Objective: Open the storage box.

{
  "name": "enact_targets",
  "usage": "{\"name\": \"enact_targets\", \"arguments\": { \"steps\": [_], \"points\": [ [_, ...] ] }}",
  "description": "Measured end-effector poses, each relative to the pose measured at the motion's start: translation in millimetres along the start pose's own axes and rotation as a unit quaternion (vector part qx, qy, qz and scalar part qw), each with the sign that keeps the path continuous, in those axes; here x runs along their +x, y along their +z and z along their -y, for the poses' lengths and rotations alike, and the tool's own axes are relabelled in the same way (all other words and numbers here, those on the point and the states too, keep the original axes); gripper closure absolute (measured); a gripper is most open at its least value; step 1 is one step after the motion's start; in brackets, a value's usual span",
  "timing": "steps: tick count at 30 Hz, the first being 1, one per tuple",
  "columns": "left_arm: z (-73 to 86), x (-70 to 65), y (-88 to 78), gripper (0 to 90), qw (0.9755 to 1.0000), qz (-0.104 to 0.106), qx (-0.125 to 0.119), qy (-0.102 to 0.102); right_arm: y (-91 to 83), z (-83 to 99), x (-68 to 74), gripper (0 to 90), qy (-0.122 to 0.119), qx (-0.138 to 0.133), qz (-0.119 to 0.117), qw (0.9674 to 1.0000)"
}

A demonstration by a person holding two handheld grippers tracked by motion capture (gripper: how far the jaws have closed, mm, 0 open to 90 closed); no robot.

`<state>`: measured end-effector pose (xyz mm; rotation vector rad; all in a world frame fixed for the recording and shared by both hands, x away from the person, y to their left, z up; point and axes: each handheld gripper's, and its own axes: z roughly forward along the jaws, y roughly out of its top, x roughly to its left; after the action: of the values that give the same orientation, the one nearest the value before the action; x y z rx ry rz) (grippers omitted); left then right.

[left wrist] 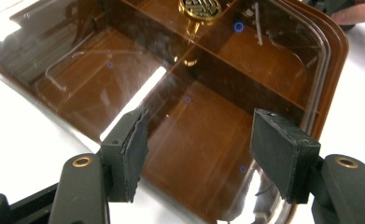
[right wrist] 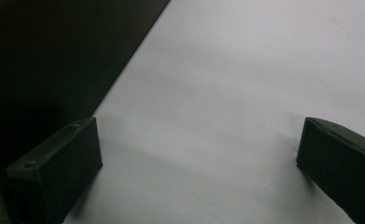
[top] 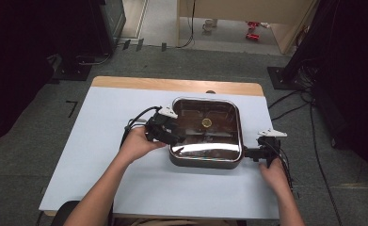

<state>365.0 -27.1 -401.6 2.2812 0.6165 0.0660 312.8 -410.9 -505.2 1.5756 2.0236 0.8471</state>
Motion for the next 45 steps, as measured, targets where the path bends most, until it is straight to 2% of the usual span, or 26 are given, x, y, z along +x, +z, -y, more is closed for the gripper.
{"name": "enact_targets", "arguments": {
  "steps": [5, 9, 15, 19, 22, 25, 31, 36, 37, 39, 42, 45],
  "points": [
    [-10.3, 1.0, 14.7, 37.8, 0.9999, 0.002, -0.010, 0.006, -0.1, 0.0, 0.0, 0.0, -0.001, 0.000, 0.000, 1.0000],
    [-14.5, 2.3, 24.6, 38.2, 0.9999, -0.002, -0.008, 0.011, -0.1, 0.0, 0.0, 0.0, 0.000, 0.000, 0.000, 1.0000],
    [-21.3, 3.4, 35.2, 38.3, 0.9998, -0.001, -0.015, 0.011, 0.0, 0.1, -0.1, 0.0, -0.001, 0.000, 0.000, 1.0000],
    [-30.7, 2.0, 46.1, 38.7, 0.9995, -0.003, -0.016, 0.025, -0.1, 0.1, 0.0, 0.0, -0.001, 0.000, 0.000, 1.0000],
    [-35.1, 1.6, 51.5, 38.6, 0.9994, -0.003, -0.018, 0.028, -0.1, 0.2, -0.1, 0.0, -0.001, 0.000, 0.000, 1.0000],
    [-42.7, 0.8, 61.8, 39.0, 0.9992, -0.001, -0.029, 0.029, -0.1, 0.2, 0.0, 0.0, 0.000, 0.000, 0.000, 1.0000],
    [-48.3, -1.4, 77.3, 40.9, 0.9990, 0.000, -0.025, 0.038, -0.2, 0.2, 0.1, 0.0, -0.001, -0.001, 0.000, 1.0000],
    [-49.2, -3.6, 82.0, 46.5, 0.9985, -0.001, -0.036, 0.042, -0.2, 0.2, 0.1, 0.0, 0.000, -0.001, 0.000, 1.0000],
    [-49.0, -4.2, 82.6, 50.6, 0.9983, 0.000, -0.038, 0.044, -0.2, 0.2, 0.1, 0.0, 0.000, -0.001, 0.000, 1.0000],
    [-48.9, -5.7, 82.6, 58.1, 0.9980, -0.011, -0.039, 0.049, -0.2, 0.3, 0.1, 0.0, 0.000, -0.001, 0.000, 1.0000],
    [-49.2, -4.0, 81.6, 58.6, 0.9985, -0.003, -0.041, 0.038, -0.2, 0.3, 0.1, 0.0, 0.000, -0.001, 0.000, 1.0000],
    [-51.9, -5.7, 78.4, 58.8, 0.9987, -0.007, -0.037, 0.036, -0.2, 0.3, 0.1, 0.0, 0.000, -0.001, 0.000, 1.0000]
  ]
}}
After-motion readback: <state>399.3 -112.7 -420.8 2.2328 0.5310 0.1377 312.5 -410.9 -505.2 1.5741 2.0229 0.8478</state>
